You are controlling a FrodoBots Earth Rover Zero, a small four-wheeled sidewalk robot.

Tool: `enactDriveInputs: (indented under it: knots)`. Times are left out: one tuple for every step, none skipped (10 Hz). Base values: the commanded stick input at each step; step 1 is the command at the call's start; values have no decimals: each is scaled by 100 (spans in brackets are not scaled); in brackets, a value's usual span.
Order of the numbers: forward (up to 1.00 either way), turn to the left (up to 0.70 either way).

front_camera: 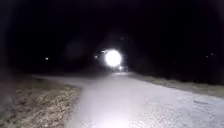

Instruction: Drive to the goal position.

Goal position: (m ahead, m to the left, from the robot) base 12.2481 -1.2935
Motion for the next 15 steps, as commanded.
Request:
enactDriveInputs:
  knots:
    - [70,0]
    - [70,0]
    - [70,0]
    - [70,-31]
    - [70,-35]
    - [70,-35]
    - [68,-36]
    - [27,-56]
    - [0,-70]
    - [0,-70]
    - [0,-70]
    - [0,-70]
    - [0,-70]
    - [0,-70]
    - [0,-41]
